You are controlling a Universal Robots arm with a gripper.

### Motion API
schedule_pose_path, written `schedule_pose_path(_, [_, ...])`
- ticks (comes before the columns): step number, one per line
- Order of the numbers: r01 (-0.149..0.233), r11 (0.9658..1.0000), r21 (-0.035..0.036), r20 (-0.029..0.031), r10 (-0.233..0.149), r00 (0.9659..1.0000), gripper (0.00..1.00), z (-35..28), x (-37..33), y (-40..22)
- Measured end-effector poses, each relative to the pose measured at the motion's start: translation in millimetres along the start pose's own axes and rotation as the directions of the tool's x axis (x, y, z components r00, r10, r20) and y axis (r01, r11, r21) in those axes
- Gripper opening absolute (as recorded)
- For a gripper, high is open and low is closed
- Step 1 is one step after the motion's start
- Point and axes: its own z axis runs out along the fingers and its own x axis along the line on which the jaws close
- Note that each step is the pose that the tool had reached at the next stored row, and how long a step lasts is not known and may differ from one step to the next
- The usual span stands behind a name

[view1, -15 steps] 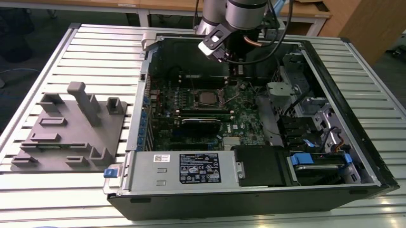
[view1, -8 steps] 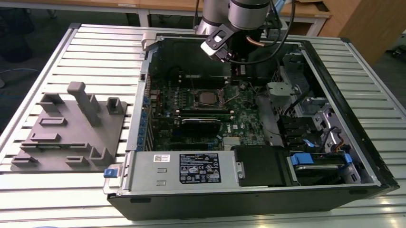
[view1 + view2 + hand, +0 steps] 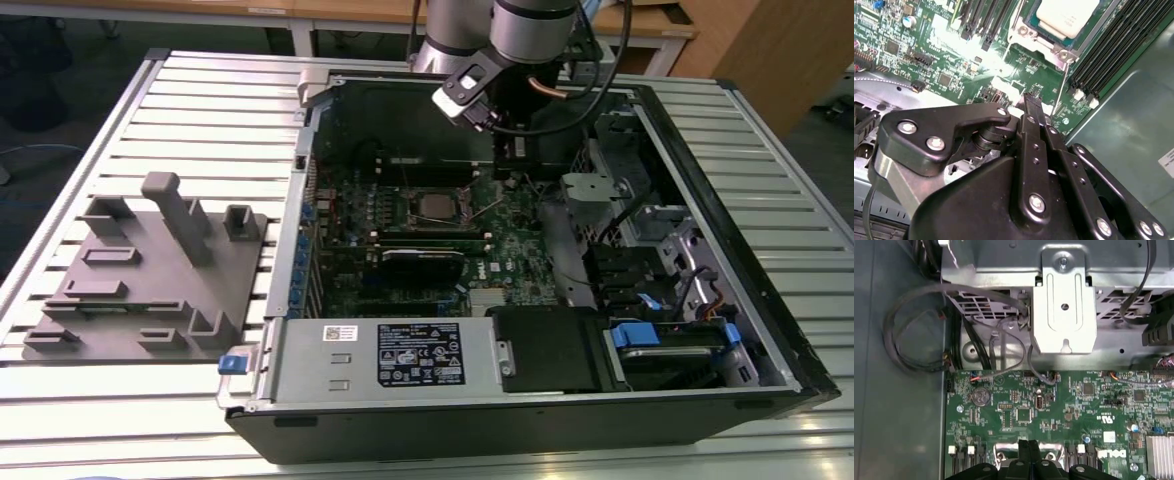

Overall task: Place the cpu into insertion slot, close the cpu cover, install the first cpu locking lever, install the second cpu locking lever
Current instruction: 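Close the cpu cover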

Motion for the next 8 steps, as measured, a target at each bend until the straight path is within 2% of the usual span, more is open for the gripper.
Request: schedule_pose_path(8, [0.0, 1.0, 0.0, -0.0001, 0.0, 1.0, 0.1, 0.7, 0.2, 10.0])
